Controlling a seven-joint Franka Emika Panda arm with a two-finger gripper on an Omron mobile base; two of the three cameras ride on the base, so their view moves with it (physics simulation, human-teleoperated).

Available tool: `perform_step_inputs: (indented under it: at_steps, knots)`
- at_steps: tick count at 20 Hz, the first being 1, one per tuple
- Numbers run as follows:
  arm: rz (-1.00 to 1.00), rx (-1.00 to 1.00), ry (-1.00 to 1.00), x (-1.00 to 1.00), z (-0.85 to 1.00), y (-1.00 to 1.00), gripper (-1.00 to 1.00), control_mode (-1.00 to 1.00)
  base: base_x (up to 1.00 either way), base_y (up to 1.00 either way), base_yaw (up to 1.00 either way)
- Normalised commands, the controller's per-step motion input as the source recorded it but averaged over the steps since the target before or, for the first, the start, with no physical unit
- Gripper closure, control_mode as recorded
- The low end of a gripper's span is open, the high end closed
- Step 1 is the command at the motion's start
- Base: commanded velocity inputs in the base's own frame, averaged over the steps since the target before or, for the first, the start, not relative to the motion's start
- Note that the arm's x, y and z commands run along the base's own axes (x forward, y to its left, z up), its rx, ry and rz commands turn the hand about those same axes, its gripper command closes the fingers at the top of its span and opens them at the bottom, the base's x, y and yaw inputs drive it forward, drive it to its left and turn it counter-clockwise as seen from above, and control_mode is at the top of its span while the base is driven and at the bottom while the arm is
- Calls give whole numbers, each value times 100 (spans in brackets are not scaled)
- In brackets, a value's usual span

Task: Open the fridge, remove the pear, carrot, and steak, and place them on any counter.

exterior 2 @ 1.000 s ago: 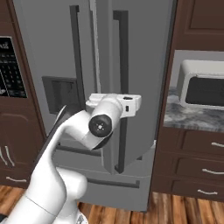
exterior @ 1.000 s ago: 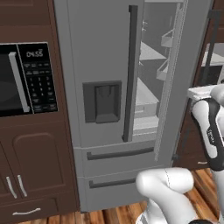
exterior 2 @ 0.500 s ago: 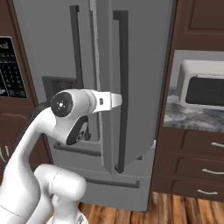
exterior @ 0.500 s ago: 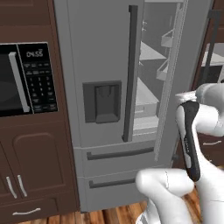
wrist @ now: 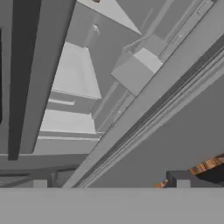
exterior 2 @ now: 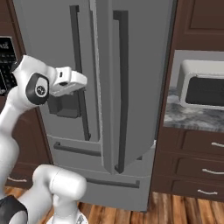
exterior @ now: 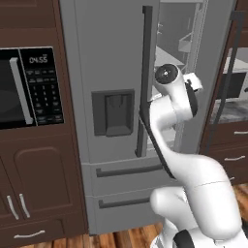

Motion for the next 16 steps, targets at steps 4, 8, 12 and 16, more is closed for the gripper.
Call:
perform_step_inputs:
  at_steps: [4, 8, 12, 16]
  knots:
    - [-12, -4, 3, 89, -9, 45, -100, -100, 0, 0, 0]
    - [0, 0, 4, 100, -20, 0, -100, -100, 0, 0, 0]
    - [0, 0, 10, 100, -30, -23, -100, -100, 0, 0, 0]
    - [0, 0, -2, 52, -16, -72, -100, -100, 0, 0, 0]
